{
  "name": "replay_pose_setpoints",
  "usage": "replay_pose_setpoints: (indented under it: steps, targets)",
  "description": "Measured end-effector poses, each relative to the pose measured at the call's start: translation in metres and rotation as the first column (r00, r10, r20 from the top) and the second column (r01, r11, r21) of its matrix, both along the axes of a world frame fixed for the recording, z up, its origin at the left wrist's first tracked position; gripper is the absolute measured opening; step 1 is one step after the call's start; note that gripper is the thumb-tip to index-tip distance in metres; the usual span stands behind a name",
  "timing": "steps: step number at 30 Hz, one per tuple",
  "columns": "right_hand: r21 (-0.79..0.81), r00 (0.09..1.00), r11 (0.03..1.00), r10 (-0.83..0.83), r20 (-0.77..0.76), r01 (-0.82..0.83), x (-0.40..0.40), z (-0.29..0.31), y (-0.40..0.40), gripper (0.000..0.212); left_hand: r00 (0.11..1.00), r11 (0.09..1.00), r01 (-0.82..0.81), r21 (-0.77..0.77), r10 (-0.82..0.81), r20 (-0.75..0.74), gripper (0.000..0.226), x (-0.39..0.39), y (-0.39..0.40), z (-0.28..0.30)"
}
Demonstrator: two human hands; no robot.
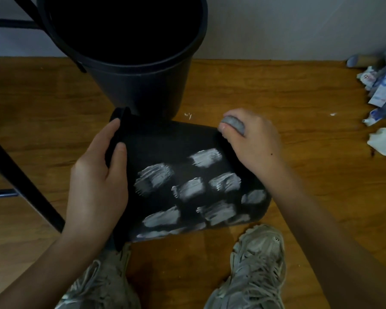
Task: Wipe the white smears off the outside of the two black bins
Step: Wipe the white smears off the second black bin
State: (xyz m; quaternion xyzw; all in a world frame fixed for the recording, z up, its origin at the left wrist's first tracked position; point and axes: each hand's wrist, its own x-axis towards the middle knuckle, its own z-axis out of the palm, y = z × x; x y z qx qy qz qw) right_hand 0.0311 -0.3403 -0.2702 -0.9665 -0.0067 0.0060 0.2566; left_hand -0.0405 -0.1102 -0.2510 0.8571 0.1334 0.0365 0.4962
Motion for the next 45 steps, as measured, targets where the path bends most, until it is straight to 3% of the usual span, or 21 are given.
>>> replay_pose_setpoints:
  steps: [7, 13, 19, 25, 31, 36, 41, 45]
  targets:
    - [0.111, 1.000, 0.994, 0.012, -0.001, -0.012, -0.012, -0.002, 0.003, 0.023, 0.999, 1.000, -0.016, 0.024, 0.017, -0.051, 0.037, 0.014, 0.001, 0.001]
    - [0.112, 0.983, 0.978, 0.170, 0.067, -0.176, -0.025, -0.002, 0.018, 0.027, 0.999, 0.998, -0.028, 0.055, 0.030, -0.035, 0.036, 0.027, 0.002, 0.000]
    - [0.141, 0.997, 0.987, 0.073, 0.017, -0.075, -0.015, -0.003, 0.009, 0.025, 1.000, 0.999, -0.015, 0.051, 0.015, -0.010, 0.035, 0.019, 0.002, 0.001]
    - [0.127, 0.956, 0.950, 0.275, 0.097, -0.286, -0.051, 0.001, 0.025, 0.034, 1.000, 0.999, -0.003, 0.049, 0.003, 0.011, 0.033, 0.009, 0.001, 0.000]
    - [0.109, 0.982, 0.979, 0.163, 0.096, -0.173, -0.036, 0.002, 0.019, 0.029, 1.000, 0.998, 0.002, 0.059, -0.003, 0.017, 0.034, 0.008, 0.001, 0.002]
    - [0.081, 0.936, 0.936, 0.334, 0.113, -0.343, -0.057, 0.004, 0.042, 0.032, 1.000, 0.998, 0.011, 0.058, -0.013, 0.021, 0.034, 0.005, 0.001, 0.001]
    - [0.063, 0.975, 0.984, 0.157, 0.156, -0.168, -0.048, -0.004, 0.024, 0.031, 1.000, 0.999, 0.017, 0.051, -0.018, 0.025, 0.035, 0.002, 0.002, -0.003]
    - [-0.014, 0.977, 0.990, 0.140, 0.163, -0.140, -0.046, -0.011, 0.032, 0.033, 1.000, 0.997, 0.022, 0.076, -0.023, 0.017, 0.036, 0.003, 0.005, -0.004]
